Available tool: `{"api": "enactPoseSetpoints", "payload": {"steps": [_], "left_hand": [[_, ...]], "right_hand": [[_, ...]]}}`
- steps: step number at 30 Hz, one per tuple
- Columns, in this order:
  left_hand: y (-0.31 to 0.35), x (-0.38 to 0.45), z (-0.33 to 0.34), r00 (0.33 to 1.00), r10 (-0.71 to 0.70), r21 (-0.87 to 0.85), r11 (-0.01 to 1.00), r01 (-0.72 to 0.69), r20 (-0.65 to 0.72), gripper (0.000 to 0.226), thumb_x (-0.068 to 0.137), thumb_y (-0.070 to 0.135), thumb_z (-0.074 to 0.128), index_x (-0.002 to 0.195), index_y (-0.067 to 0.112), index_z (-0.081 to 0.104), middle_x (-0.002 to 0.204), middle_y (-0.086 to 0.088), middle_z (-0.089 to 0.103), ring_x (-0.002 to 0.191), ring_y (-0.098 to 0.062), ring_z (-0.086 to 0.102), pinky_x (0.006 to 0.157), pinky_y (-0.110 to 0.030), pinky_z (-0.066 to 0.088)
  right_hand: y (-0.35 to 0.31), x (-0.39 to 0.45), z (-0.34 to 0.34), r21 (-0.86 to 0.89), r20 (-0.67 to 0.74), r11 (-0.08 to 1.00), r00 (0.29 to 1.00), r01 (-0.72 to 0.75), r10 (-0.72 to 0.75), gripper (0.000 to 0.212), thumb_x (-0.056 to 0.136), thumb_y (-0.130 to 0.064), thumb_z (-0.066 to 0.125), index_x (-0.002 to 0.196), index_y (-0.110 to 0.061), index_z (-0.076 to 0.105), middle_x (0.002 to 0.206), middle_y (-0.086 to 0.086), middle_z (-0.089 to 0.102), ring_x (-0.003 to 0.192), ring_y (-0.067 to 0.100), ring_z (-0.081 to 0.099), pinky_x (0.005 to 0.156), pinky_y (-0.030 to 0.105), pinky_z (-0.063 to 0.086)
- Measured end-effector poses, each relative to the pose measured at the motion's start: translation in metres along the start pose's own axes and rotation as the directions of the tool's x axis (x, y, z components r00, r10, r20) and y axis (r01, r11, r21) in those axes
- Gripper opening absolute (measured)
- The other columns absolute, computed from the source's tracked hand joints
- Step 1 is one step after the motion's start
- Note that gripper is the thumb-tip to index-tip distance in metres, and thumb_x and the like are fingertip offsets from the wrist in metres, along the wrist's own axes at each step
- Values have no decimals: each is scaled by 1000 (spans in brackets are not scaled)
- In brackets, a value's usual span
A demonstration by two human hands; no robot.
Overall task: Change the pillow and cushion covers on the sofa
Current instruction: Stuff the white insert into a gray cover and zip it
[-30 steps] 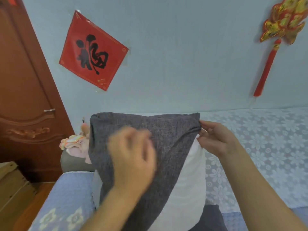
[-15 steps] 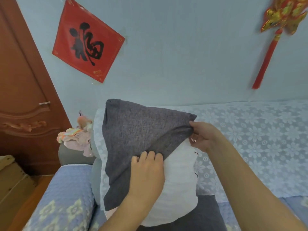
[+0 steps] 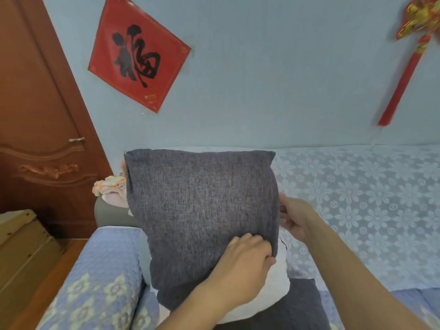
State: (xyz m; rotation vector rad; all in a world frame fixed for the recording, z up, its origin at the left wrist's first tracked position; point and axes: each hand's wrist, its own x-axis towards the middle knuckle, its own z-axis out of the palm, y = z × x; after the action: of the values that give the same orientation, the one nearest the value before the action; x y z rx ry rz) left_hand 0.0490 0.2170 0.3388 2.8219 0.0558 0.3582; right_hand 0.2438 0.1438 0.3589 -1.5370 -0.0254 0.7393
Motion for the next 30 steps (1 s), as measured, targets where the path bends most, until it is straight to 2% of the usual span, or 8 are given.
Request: {"api": "enactPoseSetpoints", "payload": {"steps": [4, 9, 13, 18, 20, 22, 27, 30], "left_hand": [[3, 4, -13, 984, 108, 5, 994, -110, 143, 27, 101, 31, 46, 79, 16, 51, 89, 1, 57, 88, -19, 47, 83, -38, 43], [2, 2, -17, 985, 48, -116, 993, -29, 167, 28, 87, 34, 49, 65, 19, 41, 74, 5, 47, 70, -14, 47, 66, -35, 43], [-7, -1, -22, 993, 13, -286, 958, 21, 115, 30, 82, 28, 54, 59, 15, 39, 74, 3, 44, 65, -15, 43, 58, -24, 31], [-14, -8, -28, 979, 101, -484, 875, -2, 177, 30, 73, 8, 58, 53, 7, 36, 68, -1, 39, 60, -20, 38, 56, -33, 28], [-12, -6, -32, 953, 137, -529, 848, 27, 270, 31, 71, 7, 58, 51, 7, 34, 63, -3, 36, 60, -27, 37, 56, -41, 29], [-11, -4, -37, 915, 155, -578, 810, 98, 372, 34, 71, 6, 57, 48, 11, 33, 57, 2, 33, 59, -25, 33, 56, -42, 27], [-7, -9, -41, 846, 165, -586, 785, 199, 507, 28, 68, 10, 54, 49, 12, 32, 58, -11, 26, 58, -24, 24, 56, -48, 21], [-12, -12, -53, 829, 210, -678, 692, 248, 518, 27, 65, 4, 53, 47, 12, 34, 58, -16, 26, 56, -20, 22, 54, -42, 18]], "right_hand": [[-30, -8, 5, -154, 37, 939, 951, 309, -307, 39, 101, -42, 52, 95, -10, 73, 89, 4, 70, 83, 17, 62, 88, 34, 53], [-51, -43, 14, -104, 370, 900, 857, 422, -359, 25, 107, -16, 45, 112, -7, 67, 72, -5, 71, 62, 3, 64, 51, 13, 47], [-33, -45, 12, -83, 445, 861, 792, 502, -419, 22, 102, -12, 55, 123, -9, 61, 113, 4, 73, 98, 17, 69, 76, 23, 53], [-40, -50, 22, -178, 536, 756, 706, 630, -462, 55, 92, -17, 72, 139, -39, 53, 95, 17, 61, 91, 33, 61, 95, 56, 49], [-47, -52, 29, -192, 593, 744, 679, 640, -432, 62, 91, -29, 74, 143, -48, 45, 115, 28, 63, 111, 44, 61, 106, 58, 43], [-51, -58, 37, -259, 660, 688, 644, 678, -386, 52, 94, -30, 70, 141, -42, 52, 128, 22, 61, 122, 38, 57, 107, 51, 45], [-50, -67, 46, -239, 798, 683, 541, 691, -267, 20, 91, 1, 66, 96, -16, 75, 93, -7, 72, 90, 11, 67, 85, 27, 49], [-47, -67, 41, -143, 776, 730, 533, 669, -337, 30, 86, -2, 71, 104, -25, 72, 122, -8, 65, 109, 25, 64, 95, 38, 50]]}}
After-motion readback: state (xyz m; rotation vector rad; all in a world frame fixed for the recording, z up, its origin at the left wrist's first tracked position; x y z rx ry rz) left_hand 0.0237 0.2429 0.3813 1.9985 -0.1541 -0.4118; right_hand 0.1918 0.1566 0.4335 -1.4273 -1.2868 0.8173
